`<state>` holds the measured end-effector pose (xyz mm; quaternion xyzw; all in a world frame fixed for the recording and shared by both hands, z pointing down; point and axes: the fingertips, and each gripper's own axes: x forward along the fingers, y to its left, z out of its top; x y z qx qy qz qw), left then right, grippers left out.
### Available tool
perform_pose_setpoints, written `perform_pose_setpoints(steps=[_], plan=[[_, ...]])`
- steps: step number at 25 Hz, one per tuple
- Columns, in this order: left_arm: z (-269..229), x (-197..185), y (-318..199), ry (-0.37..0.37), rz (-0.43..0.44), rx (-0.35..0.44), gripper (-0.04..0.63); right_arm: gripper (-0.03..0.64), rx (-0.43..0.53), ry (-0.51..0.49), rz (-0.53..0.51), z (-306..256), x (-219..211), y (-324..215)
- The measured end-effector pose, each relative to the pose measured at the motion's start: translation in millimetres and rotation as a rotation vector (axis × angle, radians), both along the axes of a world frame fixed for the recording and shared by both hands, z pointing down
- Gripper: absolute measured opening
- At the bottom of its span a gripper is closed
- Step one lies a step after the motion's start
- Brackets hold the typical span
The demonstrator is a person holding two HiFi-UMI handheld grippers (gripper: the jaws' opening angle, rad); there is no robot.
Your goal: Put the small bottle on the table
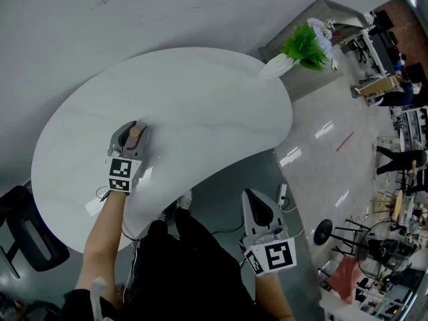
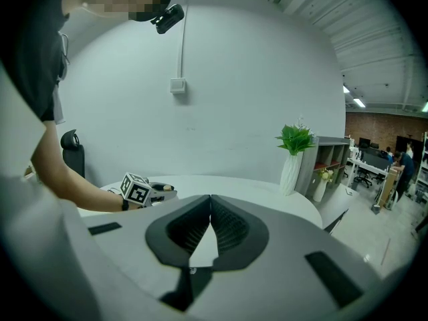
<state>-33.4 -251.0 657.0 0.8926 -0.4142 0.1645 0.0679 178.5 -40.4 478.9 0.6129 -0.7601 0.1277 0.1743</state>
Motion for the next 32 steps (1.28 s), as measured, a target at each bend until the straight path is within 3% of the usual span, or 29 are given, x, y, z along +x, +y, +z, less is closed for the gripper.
perform_pose_setpoints(steps=[8,22,32], plan=[[0,2,1,-0.009,0.013,-0.012,0.247,0.006,0.006,-0.008,-0.001,0,2,7],[-21,1,3,-0.027,-0.001,0.013,0.249,0.006,0.038,-0.037,-0.014,-1,7,11],[-51,-6,16,-0.021,-0.031,0.025,0.249,0.006,0.087,-0.060,-0.080,-13,-1,1]])
